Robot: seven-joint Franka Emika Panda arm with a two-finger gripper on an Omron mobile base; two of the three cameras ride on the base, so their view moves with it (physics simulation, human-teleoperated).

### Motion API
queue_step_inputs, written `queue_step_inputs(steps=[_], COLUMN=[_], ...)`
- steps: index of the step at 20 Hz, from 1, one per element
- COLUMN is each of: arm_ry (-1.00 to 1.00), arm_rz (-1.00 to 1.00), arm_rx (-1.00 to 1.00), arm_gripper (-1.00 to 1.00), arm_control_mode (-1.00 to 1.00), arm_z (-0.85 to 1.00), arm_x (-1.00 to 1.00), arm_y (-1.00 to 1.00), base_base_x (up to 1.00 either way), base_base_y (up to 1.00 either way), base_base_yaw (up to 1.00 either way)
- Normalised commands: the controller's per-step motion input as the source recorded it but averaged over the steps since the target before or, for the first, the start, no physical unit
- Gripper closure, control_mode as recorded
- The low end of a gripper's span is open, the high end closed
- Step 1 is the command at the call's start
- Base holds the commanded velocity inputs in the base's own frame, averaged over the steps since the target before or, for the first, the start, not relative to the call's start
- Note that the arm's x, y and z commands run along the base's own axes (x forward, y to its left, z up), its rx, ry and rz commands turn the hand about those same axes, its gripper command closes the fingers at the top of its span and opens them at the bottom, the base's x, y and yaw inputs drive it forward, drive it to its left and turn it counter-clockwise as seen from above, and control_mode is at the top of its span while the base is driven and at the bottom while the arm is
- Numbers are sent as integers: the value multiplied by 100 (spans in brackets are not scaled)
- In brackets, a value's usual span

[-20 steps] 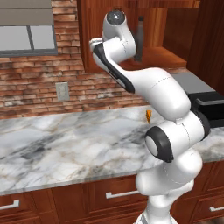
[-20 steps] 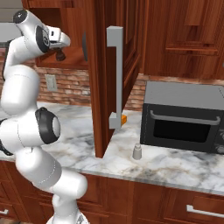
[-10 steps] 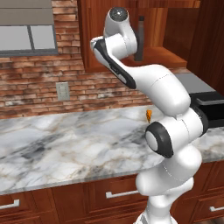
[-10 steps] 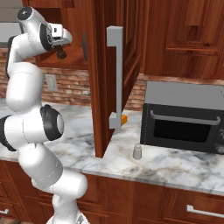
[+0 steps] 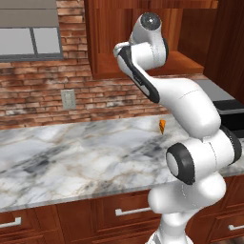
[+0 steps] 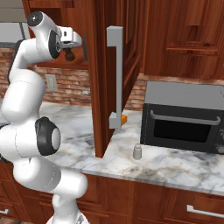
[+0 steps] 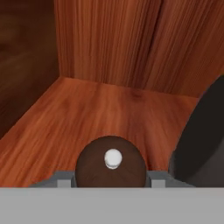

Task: There are various items on the counter. Only move the condiments/shakers into the cabinet.

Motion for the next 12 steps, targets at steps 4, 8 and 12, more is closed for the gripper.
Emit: queue_step_inputs(steps=[4, 8, 12], arm_ry=[0, 0, 0], arm_rz=[0, 0, 0], arm_rx=[2, 0, 2], arm_gripper=[100, 100, -100], arm_control_mode=[-100, -100, -100], arm_z=[-38, -46, 0], arm_x=[59, 46, 3], arm_y=[-10, 0, 0], base_base_x=[0, 0, 0], base_base_y=[0, 0, 0], base_base_yaw=[0, 0, 0])
